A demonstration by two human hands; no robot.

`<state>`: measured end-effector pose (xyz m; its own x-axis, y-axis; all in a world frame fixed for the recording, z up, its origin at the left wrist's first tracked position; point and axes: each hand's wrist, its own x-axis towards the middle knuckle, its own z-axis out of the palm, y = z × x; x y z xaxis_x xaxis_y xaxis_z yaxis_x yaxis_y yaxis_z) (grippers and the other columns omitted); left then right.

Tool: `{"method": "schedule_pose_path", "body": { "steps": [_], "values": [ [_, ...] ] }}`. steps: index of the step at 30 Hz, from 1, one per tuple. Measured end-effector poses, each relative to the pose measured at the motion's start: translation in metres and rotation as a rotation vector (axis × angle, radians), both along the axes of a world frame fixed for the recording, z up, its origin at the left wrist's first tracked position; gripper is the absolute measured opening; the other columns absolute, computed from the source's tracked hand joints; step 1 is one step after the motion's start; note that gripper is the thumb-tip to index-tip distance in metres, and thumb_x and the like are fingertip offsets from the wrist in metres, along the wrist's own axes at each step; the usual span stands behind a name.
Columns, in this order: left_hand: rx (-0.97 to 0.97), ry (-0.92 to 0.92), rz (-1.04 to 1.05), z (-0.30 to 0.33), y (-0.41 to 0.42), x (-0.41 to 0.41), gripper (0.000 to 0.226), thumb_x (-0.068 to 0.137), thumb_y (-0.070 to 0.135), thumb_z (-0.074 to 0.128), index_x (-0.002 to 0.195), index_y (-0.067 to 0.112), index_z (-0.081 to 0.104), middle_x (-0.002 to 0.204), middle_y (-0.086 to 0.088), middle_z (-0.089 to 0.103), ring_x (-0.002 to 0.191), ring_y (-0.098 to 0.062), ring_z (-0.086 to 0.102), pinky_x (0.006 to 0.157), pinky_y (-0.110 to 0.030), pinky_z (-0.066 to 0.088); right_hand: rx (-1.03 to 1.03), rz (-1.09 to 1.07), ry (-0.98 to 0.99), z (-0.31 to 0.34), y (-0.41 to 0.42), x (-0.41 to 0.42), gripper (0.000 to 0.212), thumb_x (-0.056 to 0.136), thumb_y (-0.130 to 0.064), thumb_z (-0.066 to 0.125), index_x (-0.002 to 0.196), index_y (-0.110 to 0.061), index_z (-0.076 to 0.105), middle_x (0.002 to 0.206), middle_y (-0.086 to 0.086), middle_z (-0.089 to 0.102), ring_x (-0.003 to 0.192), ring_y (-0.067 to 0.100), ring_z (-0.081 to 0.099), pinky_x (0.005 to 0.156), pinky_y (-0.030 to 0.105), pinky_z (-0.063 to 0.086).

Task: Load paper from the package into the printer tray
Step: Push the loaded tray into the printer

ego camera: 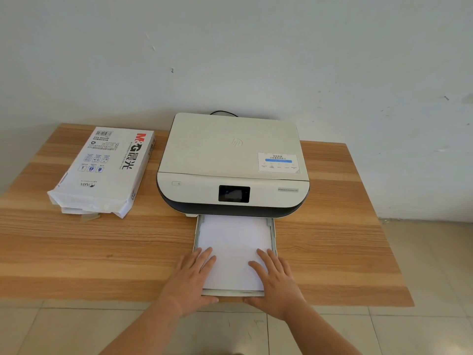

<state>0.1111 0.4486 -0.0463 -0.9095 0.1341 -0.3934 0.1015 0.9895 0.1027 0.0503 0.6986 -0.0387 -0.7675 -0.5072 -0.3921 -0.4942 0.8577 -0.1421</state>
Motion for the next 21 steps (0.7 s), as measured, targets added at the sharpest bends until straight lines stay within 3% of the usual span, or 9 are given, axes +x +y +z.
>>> {"method": "schedule_pose_path", "body": {
  "steps": [2,5,7,10,21],
  "values": [
    [0.028,0.051,-0.013,0.000,0.000,-0.001,0.096,0.062,0.083,0.043,0.135,0.020,0.048,0.145,-0.001,0.045,0.132,-0.022,0.028,0.104,-0.047,0.038,-0.027,0.003,-0.007,-0.002,0.000,0.000,0.083,0.070,-0.085,0.040,0.136,-0.035,0.040,0.152,0.003,0.037,0.142,0.031,0.029,0.112,0.051,0.020],
    [0.042,0.053,0.011,0.000,0.000,-0.001,0.097,0.064,0.082,0.043,0.139,0.021,0.044,0.150,0.000,0.039,0.135,-0.019,0.021,0.109,-0.047,0.031,-0.066,0.018,0.047,0.000,0.001,-0.001,0.086,0.072,-0.083,0.039,0.143,-0.035,0.030,0.159,0.000,0.019,0.148,0.028,0.008,0.115,0.049,0.002],
    [0.053,0.031,0.023,0.005,0.000,-0.002,0.098,0.066,0.081,0.042,0.145,0.022,0.035,0.156,0.001,0.027,0.139,-0.018,0.010,0.114,-0.045,0.011,-0.066,0.020,0.036,0.001,0.001,-0.003,0.089,0.073,-0.081,0.037,0.148,-0.035,0.020,0.162,-0.002,0.004,0.148,0.025,-0.007,0.115,0.045,-0.010],
    [0.075,0.090,0.017,0.009,0.001,-0.004,0.100,0.071,0.077,0.041,0.151,0.025,0.012,0.161,0.005,-0.001,0.145,-0.018,-0.004,0.109,-0.040,-0.014,-0.050,0.012,0.023,0.005,0.000,-0.005,0.091,0.073,-0.081,0.036,0.149,-0.036,0.012,0.162,-0.003,-0.003,0.147,0.024,-0.013,0.116,0.045,-0.012],
    [0.060,0.073,0.065,0.015,-0.001,-0.012,0.101,0.074,0.076,0.048,0.151,0.029,0.002,0.160,0.006,-0.012,0.146,-0.019,-0.010,0.117,-0.047,-0.007,-0.010,-0.021,0.002,0.008,-0.006,-0.012,0.095,0.073,-0.079,0.040,0.150,-0.038,0.002,0.161,-0.002,-0.011,0.146,0.024,-0.018,0.117,0.048,-0.011]
  ]
}}
